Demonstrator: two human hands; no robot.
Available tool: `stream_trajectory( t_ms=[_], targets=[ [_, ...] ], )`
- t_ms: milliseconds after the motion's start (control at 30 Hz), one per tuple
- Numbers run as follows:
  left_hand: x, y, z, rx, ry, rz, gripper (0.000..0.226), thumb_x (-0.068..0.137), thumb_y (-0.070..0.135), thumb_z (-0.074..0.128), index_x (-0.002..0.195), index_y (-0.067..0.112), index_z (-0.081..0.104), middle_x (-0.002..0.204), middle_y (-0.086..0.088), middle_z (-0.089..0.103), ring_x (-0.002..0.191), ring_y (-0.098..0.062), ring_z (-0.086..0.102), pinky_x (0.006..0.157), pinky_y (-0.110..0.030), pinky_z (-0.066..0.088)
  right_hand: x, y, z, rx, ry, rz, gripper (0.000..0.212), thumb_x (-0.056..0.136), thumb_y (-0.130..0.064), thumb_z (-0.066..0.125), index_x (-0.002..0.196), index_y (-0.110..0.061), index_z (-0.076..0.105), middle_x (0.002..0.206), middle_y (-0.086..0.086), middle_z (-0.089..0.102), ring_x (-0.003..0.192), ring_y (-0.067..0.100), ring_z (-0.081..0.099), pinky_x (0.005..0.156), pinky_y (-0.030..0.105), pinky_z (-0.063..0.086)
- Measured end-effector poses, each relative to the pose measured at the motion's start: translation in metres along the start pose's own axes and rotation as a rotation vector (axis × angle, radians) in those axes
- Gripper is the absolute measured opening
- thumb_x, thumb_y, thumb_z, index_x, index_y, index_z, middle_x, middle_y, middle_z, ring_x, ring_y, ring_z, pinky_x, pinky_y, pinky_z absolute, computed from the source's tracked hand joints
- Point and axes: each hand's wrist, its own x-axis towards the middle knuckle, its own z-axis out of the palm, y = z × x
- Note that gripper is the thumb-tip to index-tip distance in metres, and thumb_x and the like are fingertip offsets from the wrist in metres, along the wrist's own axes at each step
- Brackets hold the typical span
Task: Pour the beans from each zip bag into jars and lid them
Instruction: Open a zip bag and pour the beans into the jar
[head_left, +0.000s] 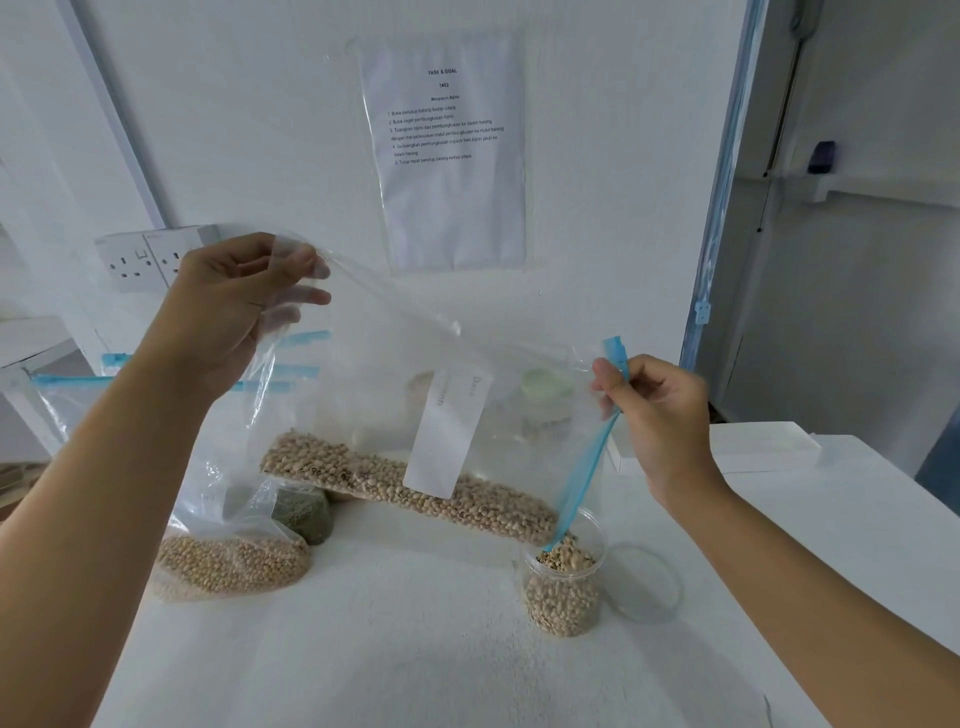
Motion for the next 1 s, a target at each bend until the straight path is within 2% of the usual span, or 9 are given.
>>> stream_trajectory(
  t_ms=[167,567,700,800,1000],
  targets=[
    [0.0002,0.0010,0.0002,0.001,-0.004,-0.001,0.010,0.090,0.027,0.071,0.082,0.024,0.077,0.092,0.002,0.074,0.083,-0.017,0.072,0.070,-0.025,0.046,-0.0024,-0.0017,0.0021,-0.001,-0.019,-0.017,0.040,0.091,-0.021,0.074,0.073,0.012,0.062,0.068,0.029,0.058,0.062,0.023,0.053,0.071,0.030,0.049],
    [0.0012,0.0025,-0.0005,0.008,-0.005,-0.005,0.011,0.090,0.029,0.070,0.082,0.025,0.076,0.092,0.003,0.074,0.083,-0.015,0.072,0.066,-0.020,0.048,-0.0009,-0.0046,0.0006,-0.017,-0.013,-0.027,0.041,0.091,-0.023,0.075,0.073,0.012,0.061,0.069,0.030,0.059,0.062,0.025,0.053,0.072,0.036,0.049],
    [0.0014,0.0028,-0.0008,0.014,-0.001,-0.006,0.011,0.091,0.029,0.070,0.082,0.025,0.076,0.093,0.003,0.074,0.084,-0.015,0.071,0.069,-0.023,0.048,-0.0005,-0.0047,0.0001,-0.014,0.013,-0.030,0.038,0.092,-0.021,0.074,0.074,0.012,0.063,0.070,0.030,0.059,0.063,0.025,0.054,0.073,0.034,0.050],
    [0.0015,0.0034,-0.0004,0.016,-0.006,-0.008,0.009,0.089,0.029,0.071,0.083,0.025,0.075,0.093,0.002,0.074,0.084,-0.016,0.071,0.072,-0.028,0.046,-0.0004,-0.0053,0.0018,-0.019,-0.029,-0.023,0.039,0.091,-0.020,0.075,0.074,0.012,0.063,0.068,0.028,0.060,0.062,0.023,0.054,0.072,0.032,0.050],
    [0.0006,0.0022,-0.0008,0.014,-0.002,-0.008,0.009,0.089,0.029,0.071,0.083,0.025,0.075,0.092,0.002,0.074,0.083,-0.016,0.071,0.072,-0.028,0.046,-0.0012,-0.0025,0.0015,-0.016,-0.013,-0.005,0.040,0.091,-0.020,0.075,0.073,0.013,0.062,0.068,0.030,0.059,0.063,0.026,0.053,0.075,0.036,0.050]
  ],
)
